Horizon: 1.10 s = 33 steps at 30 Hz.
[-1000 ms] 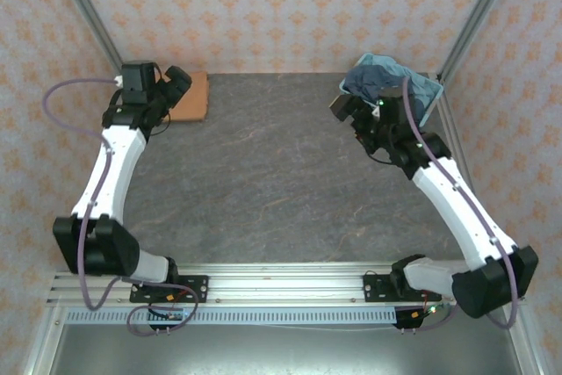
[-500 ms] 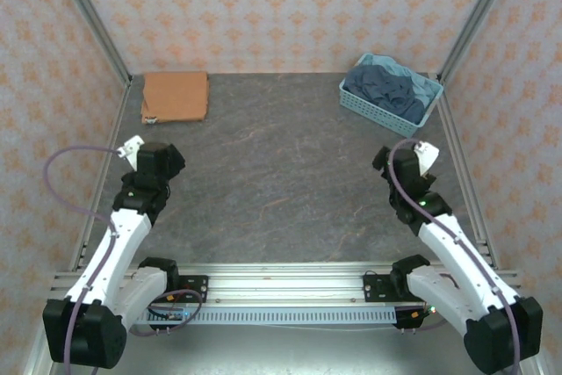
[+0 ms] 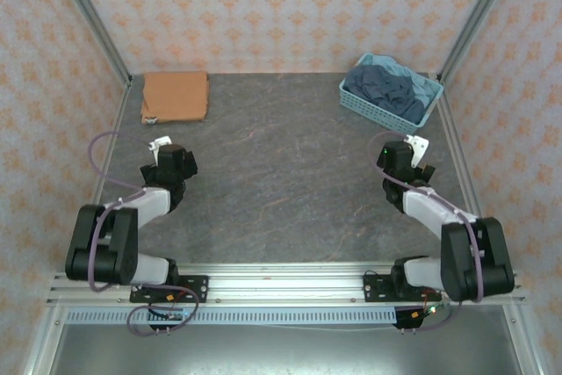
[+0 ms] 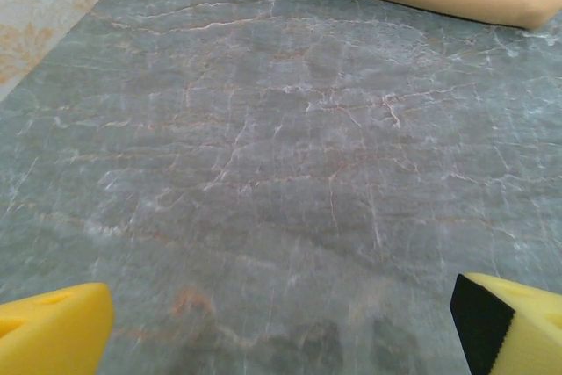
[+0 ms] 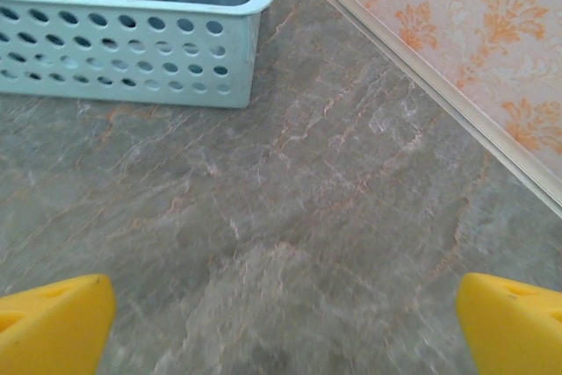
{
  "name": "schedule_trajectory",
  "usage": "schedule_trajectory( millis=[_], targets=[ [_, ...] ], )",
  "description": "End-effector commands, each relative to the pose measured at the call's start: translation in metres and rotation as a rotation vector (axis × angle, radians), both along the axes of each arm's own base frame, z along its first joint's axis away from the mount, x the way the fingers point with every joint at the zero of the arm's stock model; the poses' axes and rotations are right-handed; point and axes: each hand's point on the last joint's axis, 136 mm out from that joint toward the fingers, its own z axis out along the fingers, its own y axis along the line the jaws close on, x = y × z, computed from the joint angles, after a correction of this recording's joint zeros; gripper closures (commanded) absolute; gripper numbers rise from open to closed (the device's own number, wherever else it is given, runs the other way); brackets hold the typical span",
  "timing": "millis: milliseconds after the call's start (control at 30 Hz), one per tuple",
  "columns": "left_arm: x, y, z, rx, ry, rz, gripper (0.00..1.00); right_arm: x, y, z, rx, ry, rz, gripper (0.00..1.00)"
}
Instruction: Fold and stack the t-shirts
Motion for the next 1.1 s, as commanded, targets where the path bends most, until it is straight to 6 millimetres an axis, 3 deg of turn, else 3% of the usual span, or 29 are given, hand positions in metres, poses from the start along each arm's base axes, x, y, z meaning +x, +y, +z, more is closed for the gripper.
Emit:
schedule_trajectory(
  millis=[0, 100, 233, 300, 333, 367, 433, 1067],
  targets=[
    [0.036, 0.000, 0.035, 0.015, -0.133, -0.047, 0.00, 0.027, 0.003, 0.013, 0.012, -0.148, 0.058, 0.01],
    [0.023, -0.011, 0.043, 0.024, -0.248, -0.110, 0.00, 0.038, 0.011, 0.014, -0.020, -0.148, 0.145, 0.01],
    [-0.001, -0.010, 0.037, 0.057, -0.388, -0.078, 0.00, 0.029, 0.013, -0.001, -0.003, -0.252, 0.192, 0.01],
    [0.011, -0.015, 0.033, 0.082, -0.352, -0.102, 0.00, 0.031, 0.014, -0.002, -0.015, -0.300, 0.199, 0.01],
    [0.017, -0.020, 0.026, 0.073, -0.248, -0.116, 0.00, 0.032, 0.013, -0.005, -0.007, -0.253, 0.192, 0.01],
    [0.027, -0.025, 0.028, 0.096, -0.252, -0.143, 0.00, 0.034, 0.013, -0.007, 0.002, -0.216, 0.188, 0.01],
    [0.027, -0.027, 0.026, 0.094, -0.217, -0.141, 0.00, 0.042, 0.009, -0.009, -0.007, -0.205, 0.164, 0.01],
    [0.028, -0.028, 0.027, 0.114, -0.220, -0.146, 0.00, 0.041, 0.014, -0.009, 0.000, -0.194, 0.198, 0.01]
  ],
)
